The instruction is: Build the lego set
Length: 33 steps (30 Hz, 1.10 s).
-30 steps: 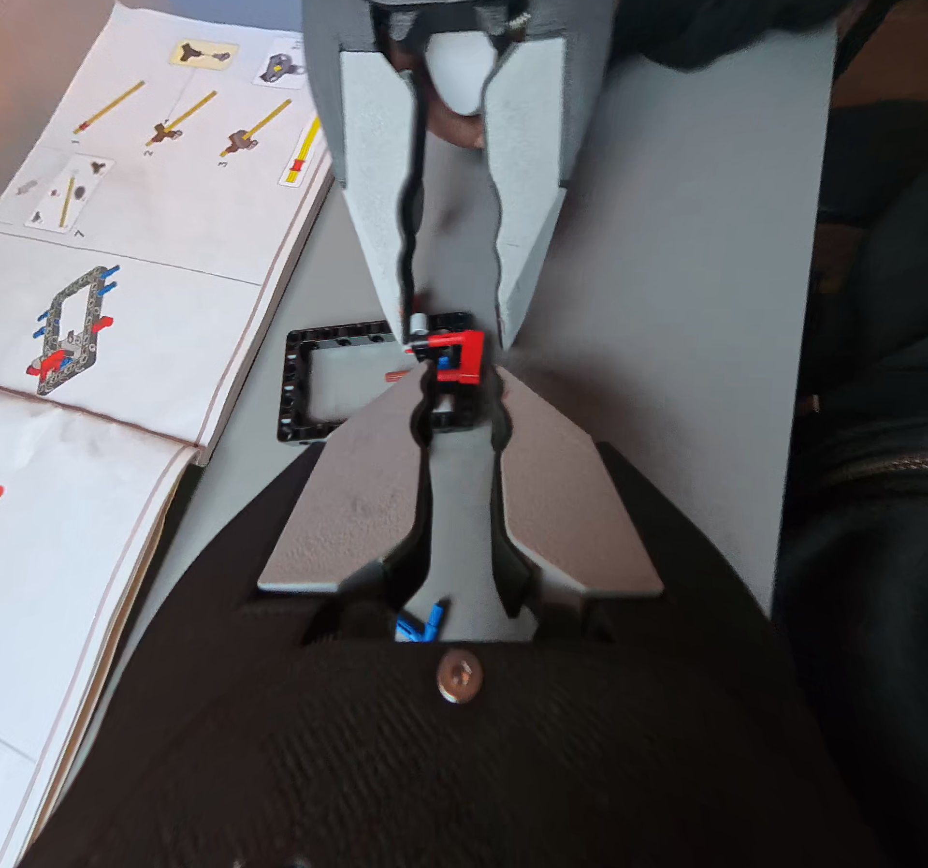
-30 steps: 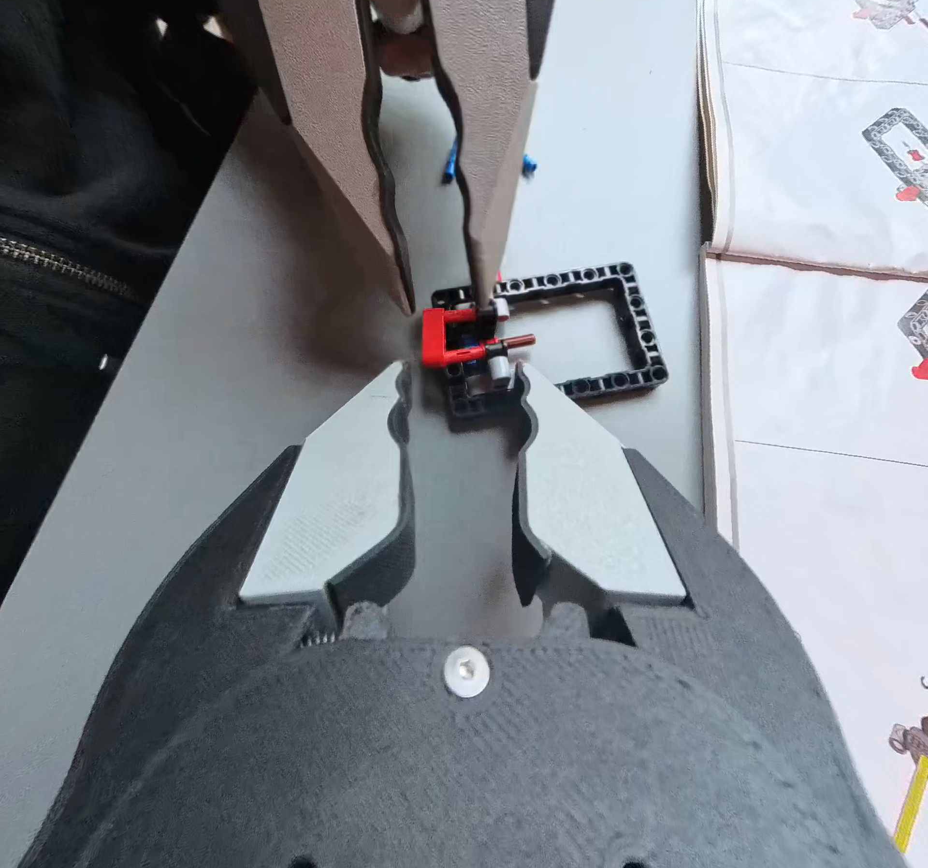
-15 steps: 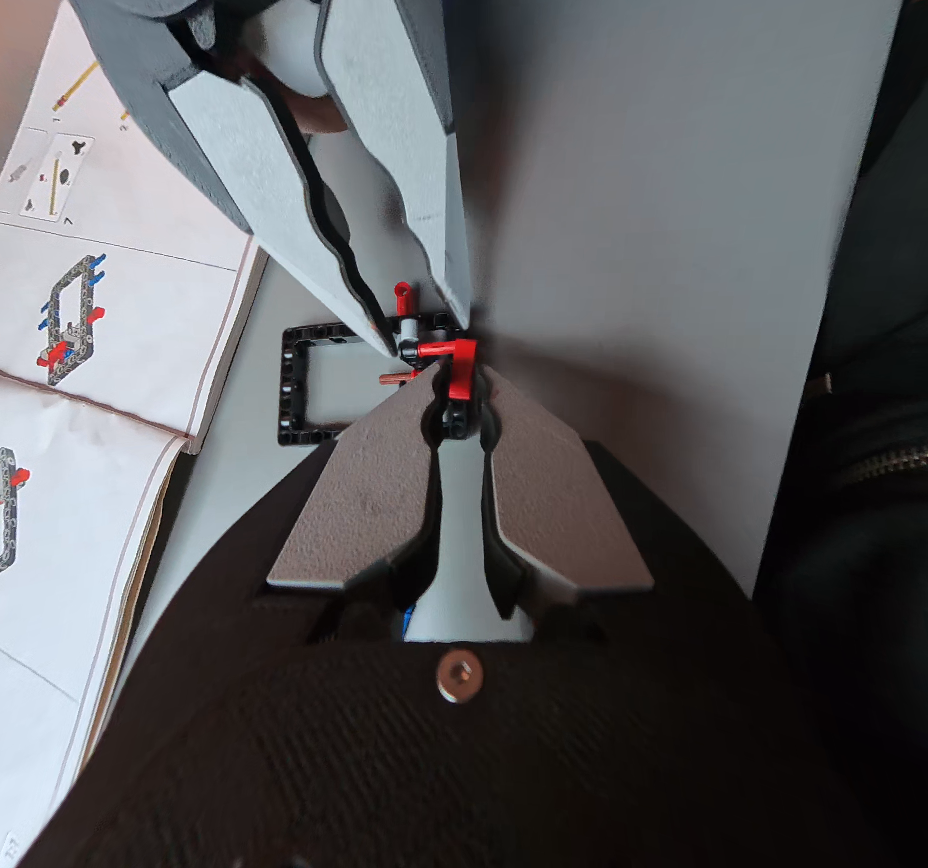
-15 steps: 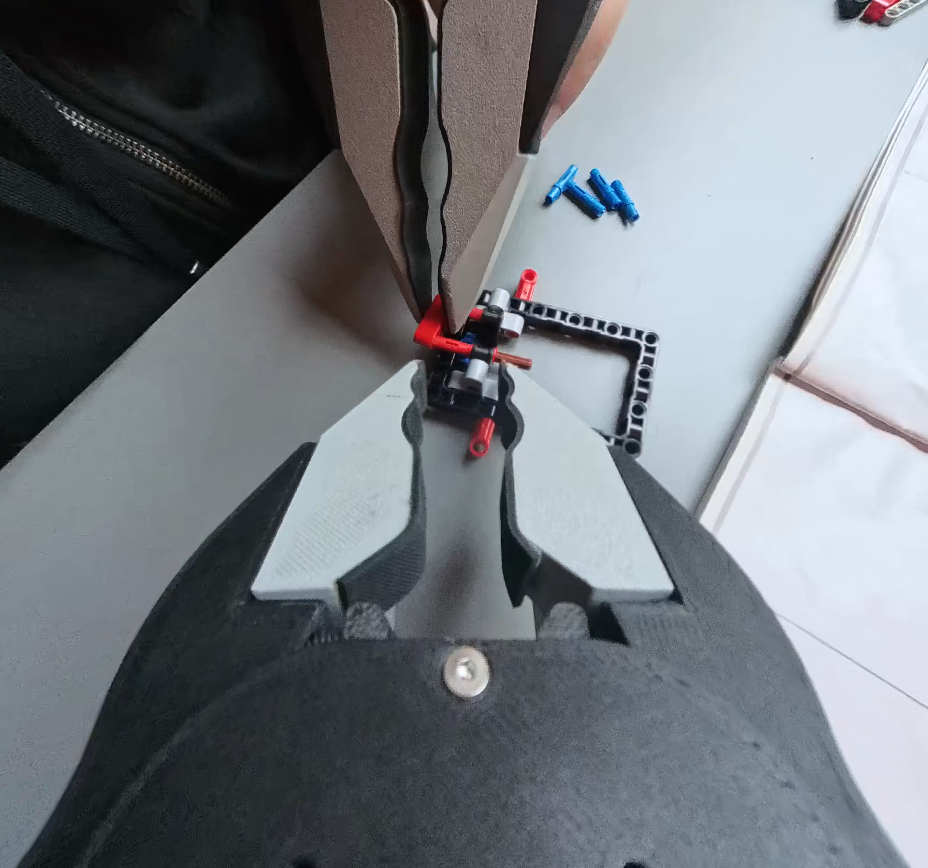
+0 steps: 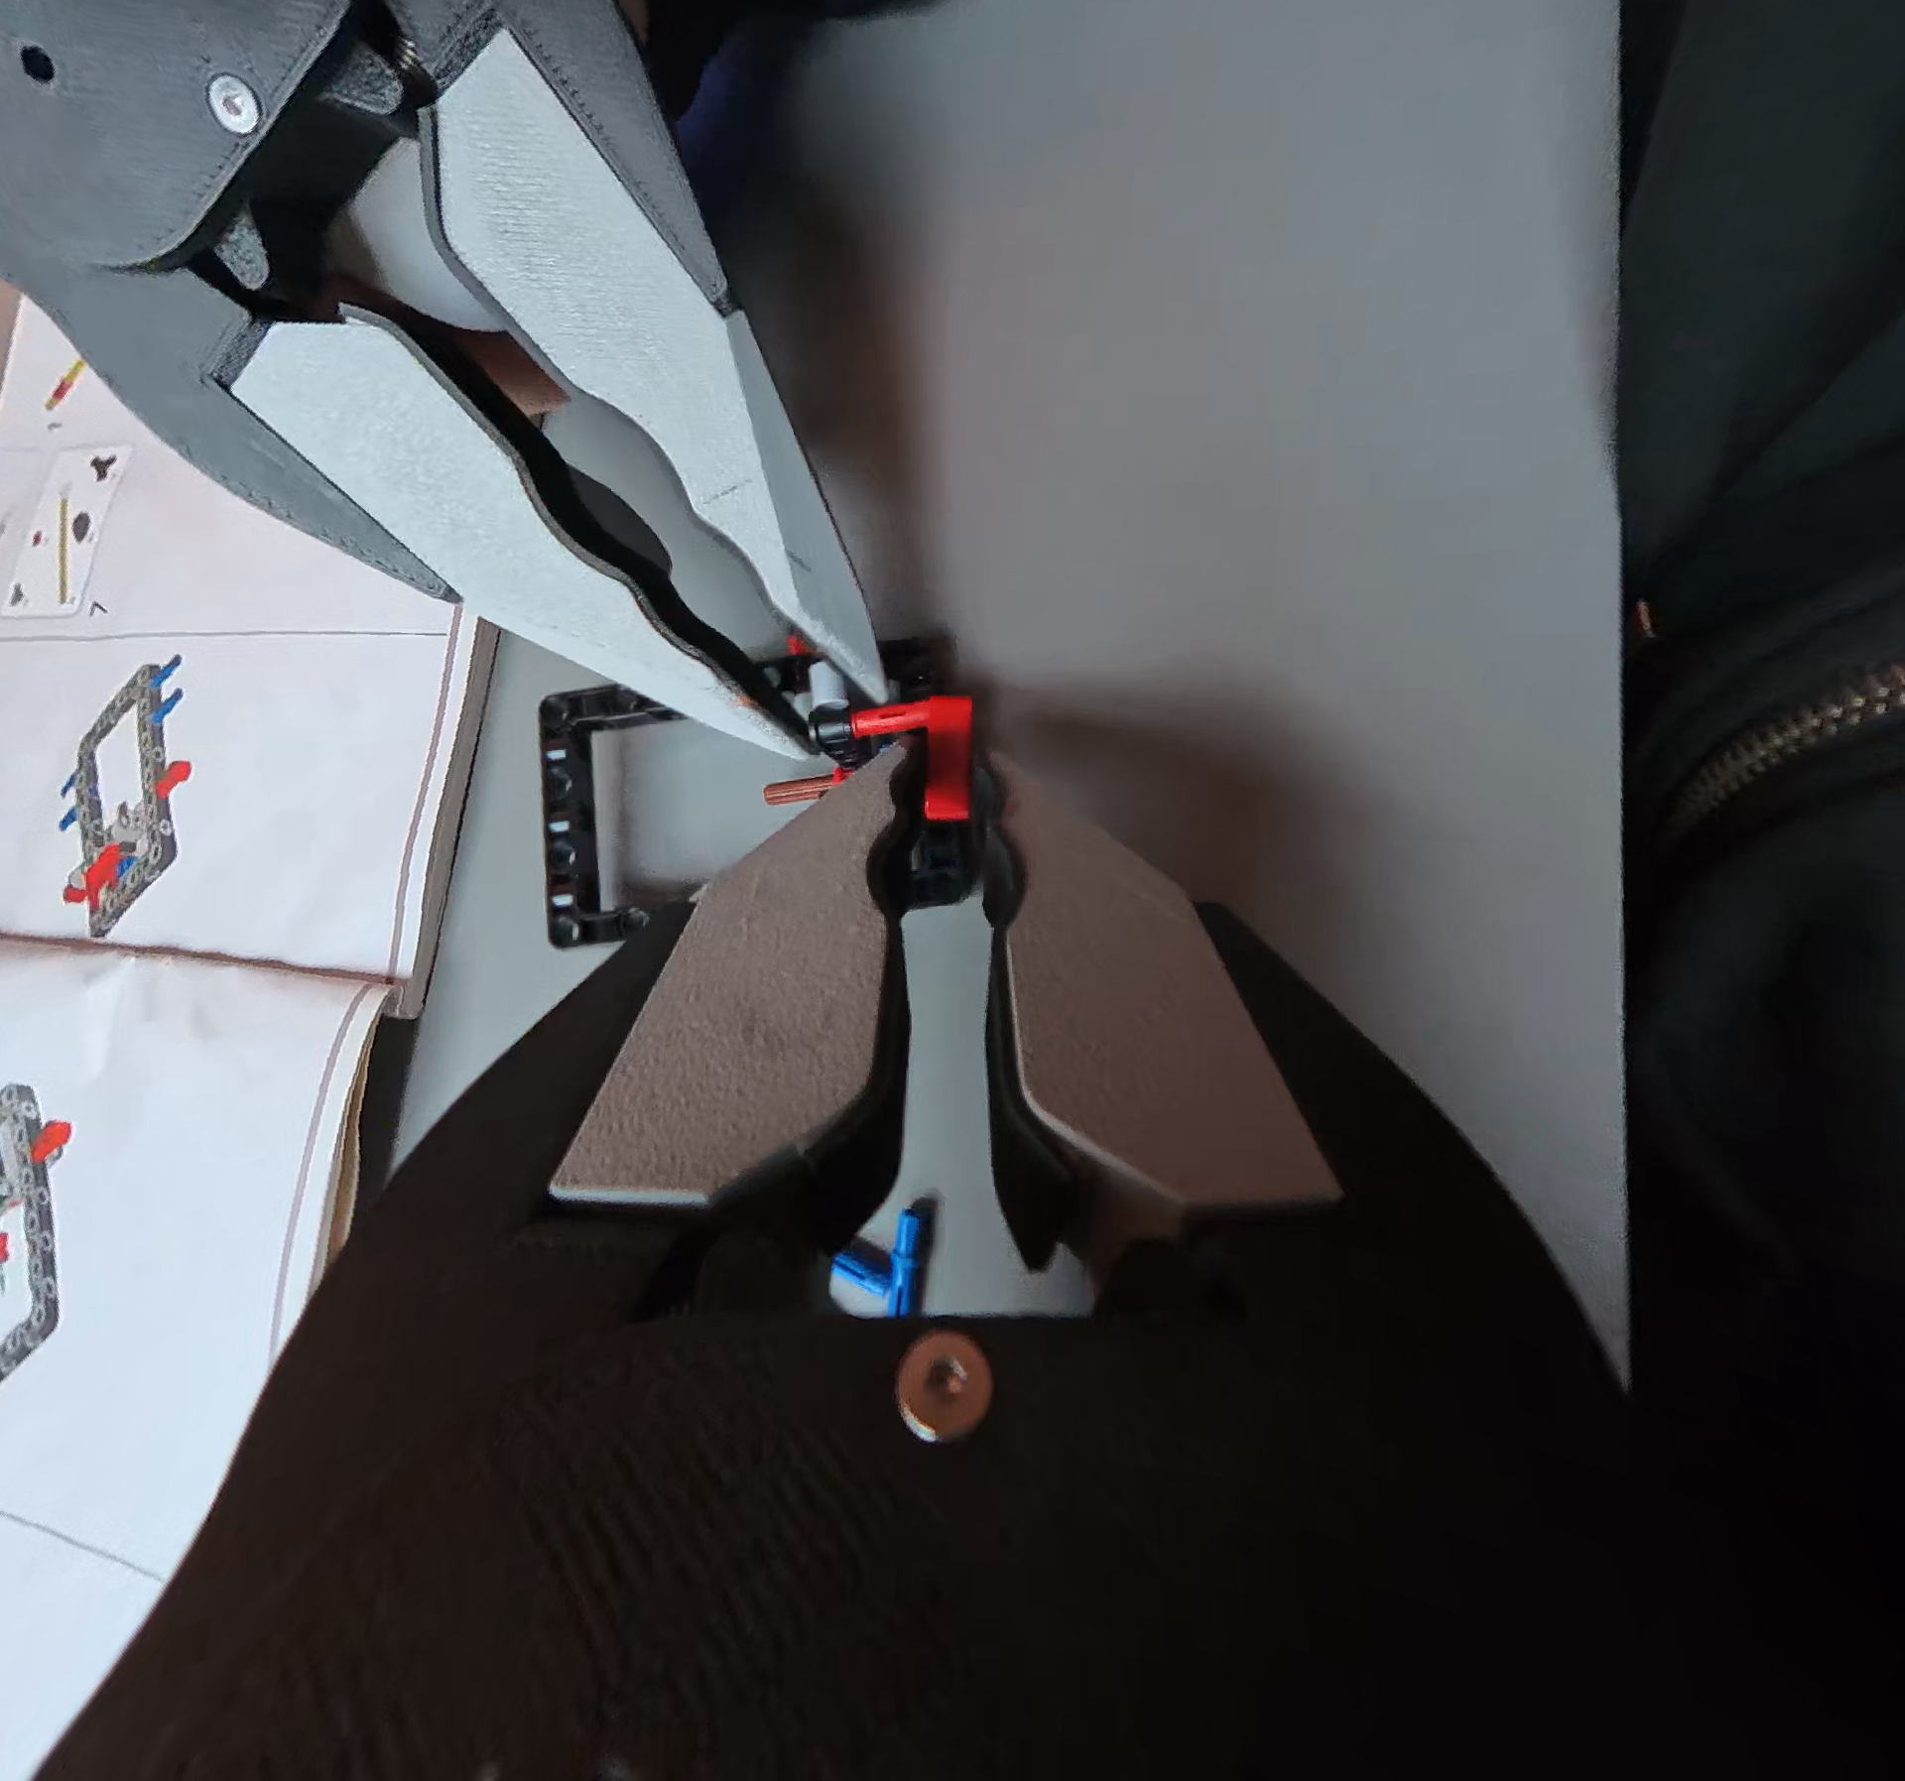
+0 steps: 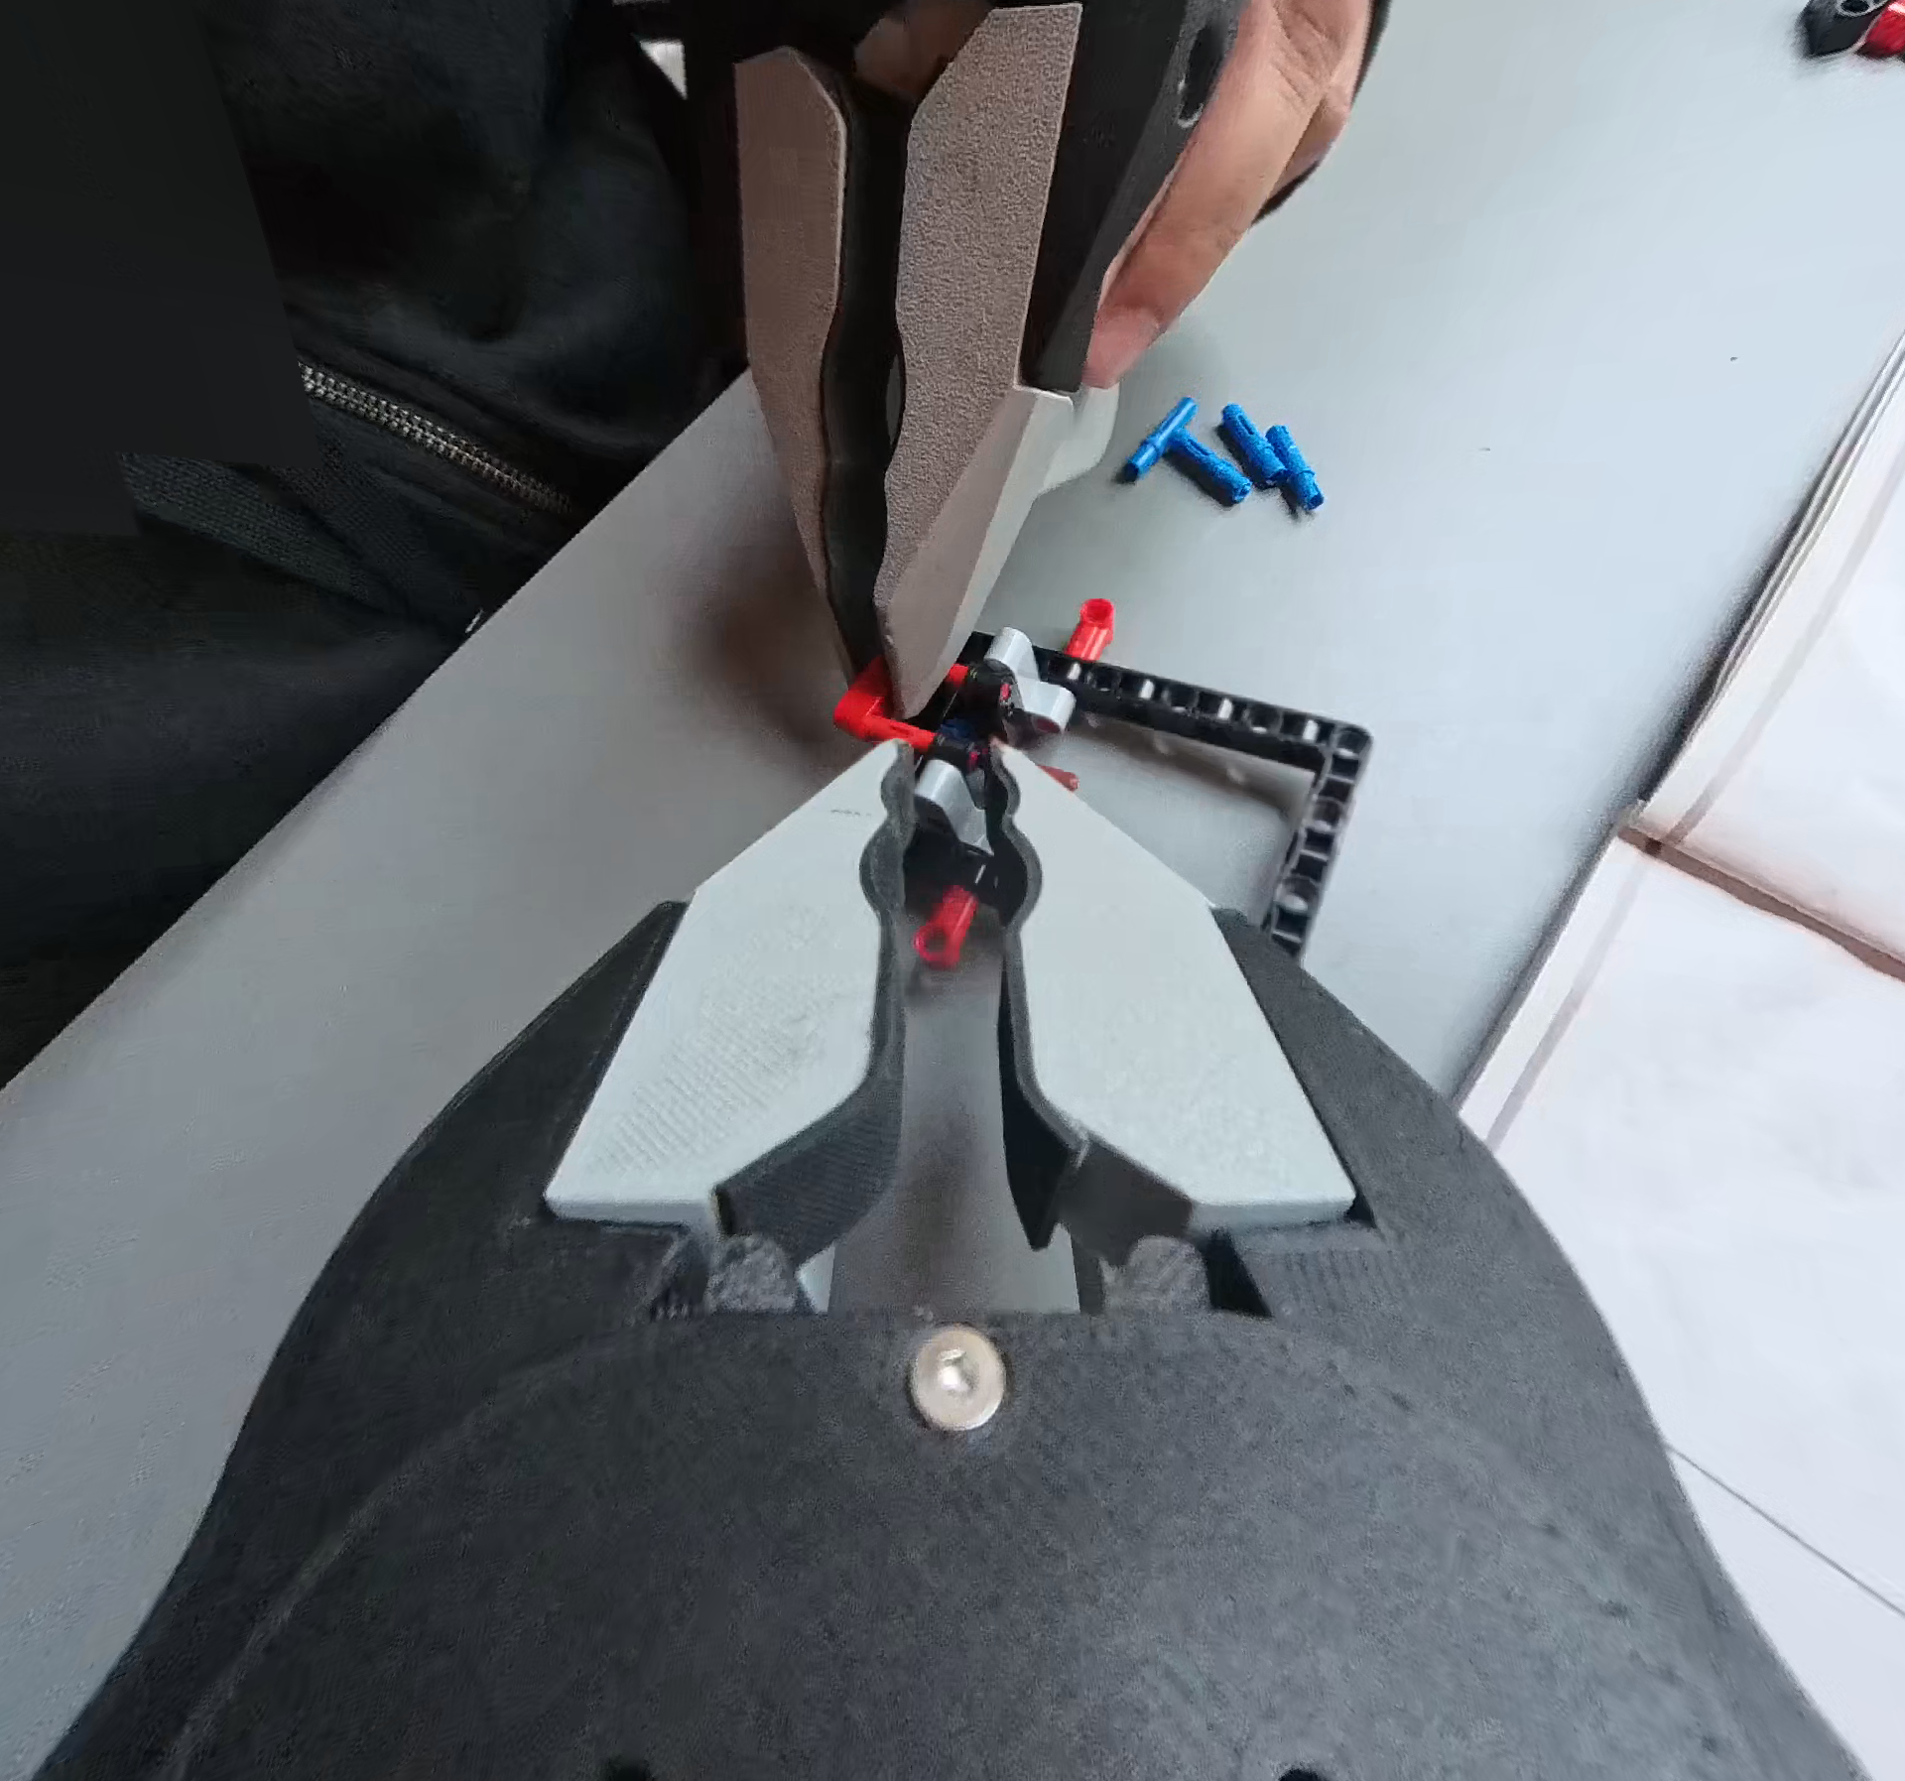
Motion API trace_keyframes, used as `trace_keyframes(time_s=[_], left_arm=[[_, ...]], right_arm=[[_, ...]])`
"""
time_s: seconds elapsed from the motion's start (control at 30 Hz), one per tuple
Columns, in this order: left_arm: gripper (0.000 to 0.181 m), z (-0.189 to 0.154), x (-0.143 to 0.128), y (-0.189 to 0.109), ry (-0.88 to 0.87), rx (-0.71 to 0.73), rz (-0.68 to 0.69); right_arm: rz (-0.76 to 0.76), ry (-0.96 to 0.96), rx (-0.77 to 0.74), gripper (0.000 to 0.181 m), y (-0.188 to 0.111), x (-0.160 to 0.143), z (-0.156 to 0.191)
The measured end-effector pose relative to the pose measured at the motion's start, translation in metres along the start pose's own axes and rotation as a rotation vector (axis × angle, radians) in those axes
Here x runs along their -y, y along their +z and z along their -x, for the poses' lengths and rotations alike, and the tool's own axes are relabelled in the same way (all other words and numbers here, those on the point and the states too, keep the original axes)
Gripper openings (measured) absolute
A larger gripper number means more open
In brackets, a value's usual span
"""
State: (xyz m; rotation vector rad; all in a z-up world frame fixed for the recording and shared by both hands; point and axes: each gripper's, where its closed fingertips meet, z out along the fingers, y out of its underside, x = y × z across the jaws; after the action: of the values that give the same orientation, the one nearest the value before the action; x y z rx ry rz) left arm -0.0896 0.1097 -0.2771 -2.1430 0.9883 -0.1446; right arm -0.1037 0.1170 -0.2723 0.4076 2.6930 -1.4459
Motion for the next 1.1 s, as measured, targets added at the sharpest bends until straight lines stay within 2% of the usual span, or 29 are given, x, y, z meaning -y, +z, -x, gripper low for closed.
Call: trace_keyframes(time_s=[0.2, 0.4, 0.63, 0.83, 1.0, 1.1], left_arm=[[0.006, -0.003, -0.004, -0.005, 0.104, -0.085, -0.03], [0.006, -0.002, -0.005, -0.008, 0.134, -0.118, -0.055], [0.009, -0.002, -0.004, -0.009, 0.077, -0.039, -0.065], [0.012, -0.006, -0.005, -0.01, 0.097, -0.01, 0.023], [0.019, -0.004, -0.007, -0.013, 0.034, -0.029, 0.106], [0.006, -0.005, -0.004, -0.016, 0.077, -0.011, 0.133]], right_arm=[[0.008, -0.004, 0.023, 0.02, 0.002, 0.002, -0.001], [0.028, -0.016, 0.05, 0.013, 0.008, 0.003, 0.0], [0.031, 0.015, 0.066, 0.011, 0.009, 0.002, 0.001], [0.035, 0.058, 0.103, 0.011, 0.01, 0.003, 0.002], [0.039, 0.055, 0.076, 0.011, 0.01, 0.003, 0.0], [0.044, 0.049, 0.071, 0.011, 0.01, 0.003, 0.001]])
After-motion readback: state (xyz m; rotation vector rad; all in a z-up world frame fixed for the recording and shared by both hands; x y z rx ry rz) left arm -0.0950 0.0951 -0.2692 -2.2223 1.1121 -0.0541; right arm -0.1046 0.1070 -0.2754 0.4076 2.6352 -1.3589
